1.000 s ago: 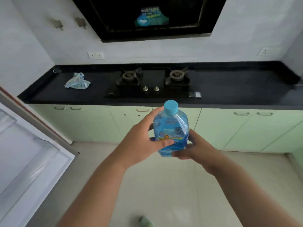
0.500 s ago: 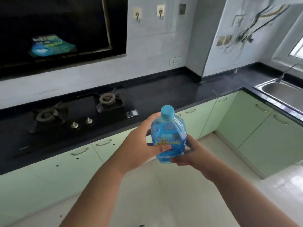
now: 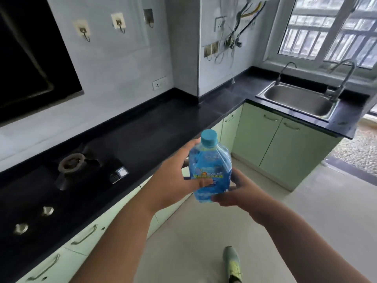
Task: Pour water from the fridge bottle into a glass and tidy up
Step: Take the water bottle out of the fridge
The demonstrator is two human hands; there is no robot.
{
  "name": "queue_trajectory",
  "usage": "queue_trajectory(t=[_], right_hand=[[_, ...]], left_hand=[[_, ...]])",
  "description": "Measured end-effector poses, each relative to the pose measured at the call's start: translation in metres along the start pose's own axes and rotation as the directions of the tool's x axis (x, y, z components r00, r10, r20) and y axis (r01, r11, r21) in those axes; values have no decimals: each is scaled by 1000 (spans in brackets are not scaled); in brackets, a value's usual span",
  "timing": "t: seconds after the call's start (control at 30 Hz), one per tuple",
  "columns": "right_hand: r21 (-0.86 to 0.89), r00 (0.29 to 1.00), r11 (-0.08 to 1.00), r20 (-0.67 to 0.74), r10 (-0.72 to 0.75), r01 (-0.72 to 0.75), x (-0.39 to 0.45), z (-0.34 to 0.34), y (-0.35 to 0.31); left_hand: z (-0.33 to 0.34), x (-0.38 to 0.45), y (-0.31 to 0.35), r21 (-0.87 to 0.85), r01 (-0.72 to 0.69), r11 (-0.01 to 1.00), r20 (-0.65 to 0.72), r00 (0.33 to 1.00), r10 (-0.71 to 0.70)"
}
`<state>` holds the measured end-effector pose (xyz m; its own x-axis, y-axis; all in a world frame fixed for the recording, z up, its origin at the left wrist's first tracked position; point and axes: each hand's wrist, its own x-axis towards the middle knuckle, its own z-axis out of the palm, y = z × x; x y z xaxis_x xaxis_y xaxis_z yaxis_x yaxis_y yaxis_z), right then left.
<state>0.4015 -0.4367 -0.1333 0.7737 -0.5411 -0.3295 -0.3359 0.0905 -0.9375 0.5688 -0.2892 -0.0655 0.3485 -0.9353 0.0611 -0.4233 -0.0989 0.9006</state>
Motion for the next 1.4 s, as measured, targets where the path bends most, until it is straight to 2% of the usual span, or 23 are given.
queue_trajectory(t=[0.23, 0.43, 0.63, 0.8, 0.97, 1.4], right_hand=[[7, 1000, 1000, 24, -4, 3, 76, -65, -21], [-20, 992, 1000, 127, -2, 5, 163, -128, -42], [-100, 972, 995, 234, 17, 7, 236, -169, -62], [-155, 956, 988, 286, 61, -17, 291, -176, -67], [-209, 958, 977, 270, 92, -35, 349, -175, -79], [-272, 980, 961, 168, 105, -56, 494, -157, -140]], left_hand=[[10, 97, -2, 13, 7, 1000, -18, 1000, -7], [21, 184, 0, 61, 73, 995, -128, 990, -65], [28, 245, -8, 36, 133, 990, -244, 962, -120], [13, 284, -28, 2, 187, 982, -278, 944, -179], [-8, 333, -57, -24, 199, 980, -256, 946, -199], [-111, 463, -128, 49, 127, 991, -192, 975, -115]])
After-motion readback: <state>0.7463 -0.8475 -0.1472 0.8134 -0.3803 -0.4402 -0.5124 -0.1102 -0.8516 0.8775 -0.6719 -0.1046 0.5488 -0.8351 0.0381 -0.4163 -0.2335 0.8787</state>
